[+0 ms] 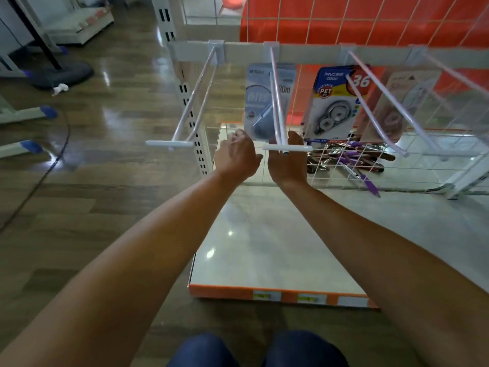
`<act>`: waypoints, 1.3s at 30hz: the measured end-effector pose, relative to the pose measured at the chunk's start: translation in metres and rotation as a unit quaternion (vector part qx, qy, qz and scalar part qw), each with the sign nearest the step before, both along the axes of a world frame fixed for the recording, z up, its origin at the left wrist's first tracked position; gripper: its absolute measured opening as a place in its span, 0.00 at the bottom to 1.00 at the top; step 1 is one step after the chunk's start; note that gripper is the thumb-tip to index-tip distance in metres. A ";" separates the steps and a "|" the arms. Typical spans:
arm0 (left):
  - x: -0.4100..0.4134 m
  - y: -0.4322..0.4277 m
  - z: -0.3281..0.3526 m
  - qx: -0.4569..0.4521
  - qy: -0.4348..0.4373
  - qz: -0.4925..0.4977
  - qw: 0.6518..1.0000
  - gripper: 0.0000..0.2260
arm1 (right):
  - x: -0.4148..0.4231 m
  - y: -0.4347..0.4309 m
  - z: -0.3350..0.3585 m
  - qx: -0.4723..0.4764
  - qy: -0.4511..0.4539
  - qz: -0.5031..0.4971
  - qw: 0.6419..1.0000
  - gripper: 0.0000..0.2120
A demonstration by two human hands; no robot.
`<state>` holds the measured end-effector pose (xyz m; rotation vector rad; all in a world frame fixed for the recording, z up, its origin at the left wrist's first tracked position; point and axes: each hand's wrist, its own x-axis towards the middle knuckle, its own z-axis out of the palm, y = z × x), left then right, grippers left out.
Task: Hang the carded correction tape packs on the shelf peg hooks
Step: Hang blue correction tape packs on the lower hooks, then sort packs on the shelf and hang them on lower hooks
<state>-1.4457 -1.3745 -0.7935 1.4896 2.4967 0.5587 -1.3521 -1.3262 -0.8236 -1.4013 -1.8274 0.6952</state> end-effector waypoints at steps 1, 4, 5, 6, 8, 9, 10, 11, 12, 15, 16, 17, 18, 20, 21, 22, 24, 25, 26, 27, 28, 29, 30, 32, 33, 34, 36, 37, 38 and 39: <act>0.003 -0.010 -0.001 -0.019 0.000 -0.002 1.000 0.24 | 0.003 -0.009 0.000 -0.029 -0.018 0.004 0.999 0.21; 0.013 -0.044 0.003 -0.106 0.039 -0.034 0.993 0.23 | 0.021 -0.046 0.001 -0.097 -0.150 0.050 0.983 0.22; 0.017 -0.057 0.007 -0.133 0.050 -0.046 0.989 0.23 | 0.028 -0.061 0.008 -0.116 -0.189 0.078 0.972 0.22; 0.020 -0.071 0.013 -0.156 0.053 -0.056 0.985 0.23 | 0.035 -0.076 0.017 -0.128 -0.222 0.113 0.960 0.23; 0.027 -0.102 0.030 -0.197 0.031 -0.071 0.977 0.21 | 0.048 -0.106 0.038 -0.153 -0.278 0.180 0.931 0.23; 0.030 -0.116 0.040 -0.220 0.016 -0.079 0.972 0.21 | 0.052 -0.121 0.051 -0.162 -0.302 0.206 0.916 0.23; 0.033 -0.130 0.052 -0.240 0.005 -0.084 0.967 0.20 | 0.057 -0.134 0.065 -0.170 -0.318 0.228 0.905 0.23; 0.035 -0.143 0.065 -0.255 -0.002 -0.087 0.963 0.20 | 0.060 -0.145 0.079 -0.177 -0.330 0.243 0.895 0.23; 0.038 -0.153 0.080 -0.264 -0.006 -0.089 0.960 0.20 | 0.063 -0.155 0.095 -0.185 -0.334 0.253 0.889 0.23; 0.049 -0.178 0.137 -0.281 0.002 -0.101 0.954 0.20 | 0.071 -0.184 0.151 -0.203 -0.327 0.262 0.885 0.22; 0.052 -0.185 0.158 -0.285 0.004 -0.104 0.953 0.20 | 0.073 -0.193 0.172 -0.200 -0.324 0.262 0.887 0.22; 0.055 -0.190 0.179 -0.287 0.002 -0.106 0.952 0.20 | 0.075 -0.201 0.192 -0.199 -0.319 0.258 0.890 0.22; 0.058 -0.195 0.201 -0.287 -0.002 -0.108 0.952 0.20 | 0.077 -0.208 0.214 -0.195 -0.311 0.253 0.895 0.22; 0.064 -0.202 0.244 -0.280 -0.007 -0.120 0.953 0.18 | 0.081 -0.220 0.256 -0.185 -0.297 0.245 0.904 0.21; 0.067 -0.206 0.264 -0.271 -0.009 -0.126 0.954 0.18 | 0.083 -0.225 0.277 -0.179 -0.287 0.244 0.909 0.20; 0.070 -0.209 0.285 -0.262 -0.008 -0.130 0.956 0.17 | 0.085 -0.228 0.298 -0.172 -0.277 0.243 0.914 0.20; 0.077 -0.213 0.325 -0.240 -0.001 -0.134 0.961 0.17 | 0.090 -0.232 0.339 -0.162 -0.258 0.239 0.922 0.19; 0.080 -0.213 0.342 -0.228 0.007 -0.136 0.964 0.17 | 0.093 -0.233 0.358 -0.155 -0.250 0.231 0.927 0.19; 0.083 -0.212 0.359 -0.215 0.015 -0.139 0.966 0.17 | 0.095 -0.232 0.376 -0.150 -0.241 0.220 0.933 0.20; 0.086 -0.209 0.376 -0.202 0.022 -0.140 0.969 0.16 | 0.098 -0.231 0.396 -0.147 -0.231 0.208 0.939 0.20; 0.089 -0.206 0.394 -0.188 0.025 -0.139 0.972 0.16 | 0.100 -0.228 0.413 -0.142 -0.217 0.198 0.945 0.19; 0.091 -0.202 0.410 -0.172 0.028 -0.135 0.975 0.16 | 0.102 -0.224 0.429 -0.131 -0.200 0.190 0.952 0.18; 0.092 -0.197 0.426 -0.155 0.032 -0.131 0.979 0.15 | 0.104 -0.218 0.443 -0.120 -0.178 0.185 0.959 0.17; 0.095 -0.187 0.455 -0.108 0.037 -0.125 0.986 0.14 | 0.106 -0.205 0.467 -0.088 -0.129 0.174 0.972 0.14; 0.096 -0.181 0.467 -0.079 0.038 -0.122 0.989 0.14 | 0.106 -0.198 0.476 -0.072 -0.106 0.166 0.978 0.13; 0.096 -0.176 0.478 -0.053 0.038 -0.121 0.991 0.14 | 0.107 -0.191 0.485 -0.058 -0.085 0.156 0.982 0.13; 0.096 -0.164 0.495 -0.018 0.033 -0.111 0.993 0.14 | 0.107 -0.177 0.502 -0.042 -0.049 0.138 0.988 0.12; 0.095 -0.158 0.502 -0.003 0.028 -0.104 0.994 0.13 | 0.106 -0.170 0.510 -0.036 -0.035 0.131 0.990 0.11; 0.094 -0.153 0.507 0.011 0.026 -0.099 0.995 0.13 | 0.106 -0.162 0.516 -0.032 -0.026 0.123 0.992 0.10; 0.092 -0.148 0.511 0.025 0.027 -0.095 0.995 0.12 | 0.105 -0.154 0.521 -0.028 -0.020 0.114 0.993 0.09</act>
